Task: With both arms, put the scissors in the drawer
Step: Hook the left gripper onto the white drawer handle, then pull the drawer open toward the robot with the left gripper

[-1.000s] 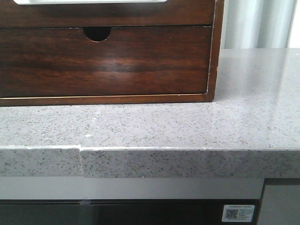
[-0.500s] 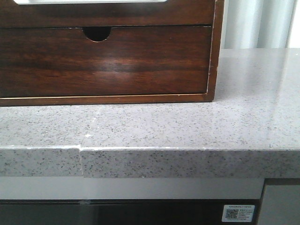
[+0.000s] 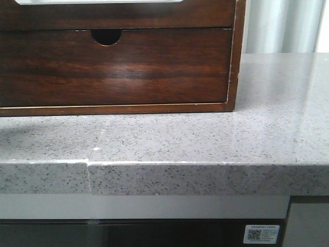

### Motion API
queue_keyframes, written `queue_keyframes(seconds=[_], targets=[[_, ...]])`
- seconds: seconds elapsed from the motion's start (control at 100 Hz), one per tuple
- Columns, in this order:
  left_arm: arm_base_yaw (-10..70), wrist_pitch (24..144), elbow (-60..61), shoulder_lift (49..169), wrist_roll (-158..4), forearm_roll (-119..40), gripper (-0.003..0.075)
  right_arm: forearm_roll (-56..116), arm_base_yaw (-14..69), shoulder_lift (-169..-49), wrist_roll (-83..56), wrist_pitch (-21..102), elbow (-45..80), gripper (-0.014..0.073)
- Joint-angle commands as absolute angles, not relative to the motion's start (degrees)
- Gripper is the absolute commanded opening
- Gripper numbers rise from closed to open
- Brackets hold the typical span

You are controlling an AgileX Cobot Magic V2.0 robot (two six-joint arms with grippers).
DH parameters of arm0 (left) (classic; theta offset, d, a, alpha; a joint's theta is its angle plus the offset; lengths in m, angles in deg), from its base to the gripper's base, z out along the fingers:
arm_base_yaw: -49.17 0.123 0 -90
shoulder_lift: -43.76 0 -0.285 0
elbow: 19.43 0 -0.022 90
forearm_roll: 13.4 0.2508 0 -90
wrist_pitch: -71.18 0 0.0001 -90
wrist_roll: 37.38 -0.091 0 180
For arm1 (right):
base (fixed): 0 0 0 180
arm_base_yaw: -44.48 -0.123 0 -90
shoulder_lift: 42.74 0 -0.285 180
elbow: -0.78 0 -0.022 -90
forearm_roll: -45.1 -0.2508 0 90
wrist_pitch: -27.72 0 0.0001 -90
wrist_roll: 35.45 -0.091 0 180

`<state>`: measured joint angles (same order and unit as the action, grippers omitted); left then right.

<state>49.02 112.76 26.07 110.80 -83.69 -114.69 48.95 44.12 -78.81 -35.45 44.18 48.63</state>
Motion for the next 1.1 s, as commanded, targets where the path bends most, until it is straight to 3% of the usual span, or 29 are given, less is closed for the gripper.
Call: queue_keyframes(seconds=[0.0, 0.32, 1.09], targets=[[48.62, 119.22, 22.65, 113.14, -85.71, -120.39, 0.0538, 49.12, 44.54, -79.43, -34.95, 39.28, 46.70, 0.0556], [48.62, 123.15, 16.09, 120.12, -86.99, -120.39, 0.0386, 49.12, 44.54, -79.43, -34.95, 39.28, 46.79, 0.0556], [48.62, 129.38, 13.73, 125.62, -87.24, -120.39, 0.0140, 49.12, 44.54, -79.43, -34.95, 39.28, 46.79, 0.0556]])
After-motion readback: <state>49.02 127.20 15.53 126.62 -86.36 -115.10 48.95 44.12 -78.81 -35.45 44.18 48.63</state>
